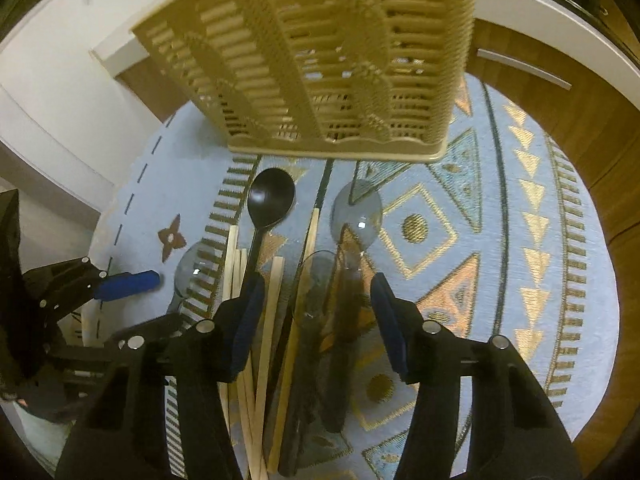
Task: Organize utensils
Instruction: 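Lower the right gripper onto a clear spoon while the left grasps another clear spoon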
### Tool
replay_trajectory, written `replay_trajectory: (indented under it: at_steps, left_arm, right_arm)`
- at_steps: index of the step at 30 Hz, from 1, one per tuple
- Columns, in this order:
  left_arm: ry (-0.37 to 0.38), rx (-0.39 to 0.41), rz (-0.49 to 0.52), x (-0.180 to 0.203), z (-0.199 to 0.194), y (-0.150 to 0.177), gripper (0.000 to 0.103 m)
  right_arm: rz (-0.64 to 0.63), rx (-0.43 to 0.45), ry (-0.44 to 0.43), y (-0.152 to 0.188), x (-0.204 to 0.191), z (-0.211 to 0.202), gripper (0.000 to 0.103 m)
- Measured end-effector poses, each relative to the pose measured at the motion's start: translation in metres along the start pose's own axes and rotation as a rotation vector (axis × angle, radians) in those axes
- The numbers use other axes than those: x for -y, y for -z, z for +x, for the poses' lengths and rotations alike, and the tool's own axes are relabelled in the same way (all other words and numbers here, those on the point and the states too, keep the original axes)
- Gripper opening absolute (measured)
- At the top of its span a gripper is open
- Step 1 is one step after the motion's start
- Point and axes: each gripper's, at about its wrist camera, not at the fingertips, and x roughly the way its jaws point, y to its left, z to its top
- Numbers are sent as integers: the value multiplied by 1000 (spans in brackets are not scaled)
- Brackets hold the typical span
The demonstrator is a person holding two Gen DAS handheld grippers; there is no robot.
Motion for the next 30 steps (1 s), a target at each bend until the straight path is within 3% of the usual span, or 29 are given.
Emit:
replay_trajectory:
  at_steps: [7, 9, 12, 14, 20, 24, 30]
  left_arm:
    - [-78, -13, 32, 10, 11, -7, 35]
    - [-108, -10, 44, 13, 13, -8, 29]
    - [-104, 0, 32, 12, 12, -8, 25]
    - [-84, 11, 10, 8, 10, -7, 25]
    - [145, 86, -150, -26, -5, -1, 10]
    - [223, 100, -233, -48, -9, 5, 8]
    - [216, 90, -300, -72, -6, 13, 8]
  right_arm:
    - [-45, -24, 71, -6, -24, 22, 44]
    - [-58, -27, 90, -7, -31, 27, 43]
    - [-93, -25, 134, -8, -42, 36, 36]
    - [-114, -20, 158, -7, -48, 39, 32]
    - [-123, -10, 159, -6, -52, 43, 31]
    - [-128, -5, 162, -5, -52, 41, 31]
    - [-118, -2, 148, -2, -42, 32, 31]
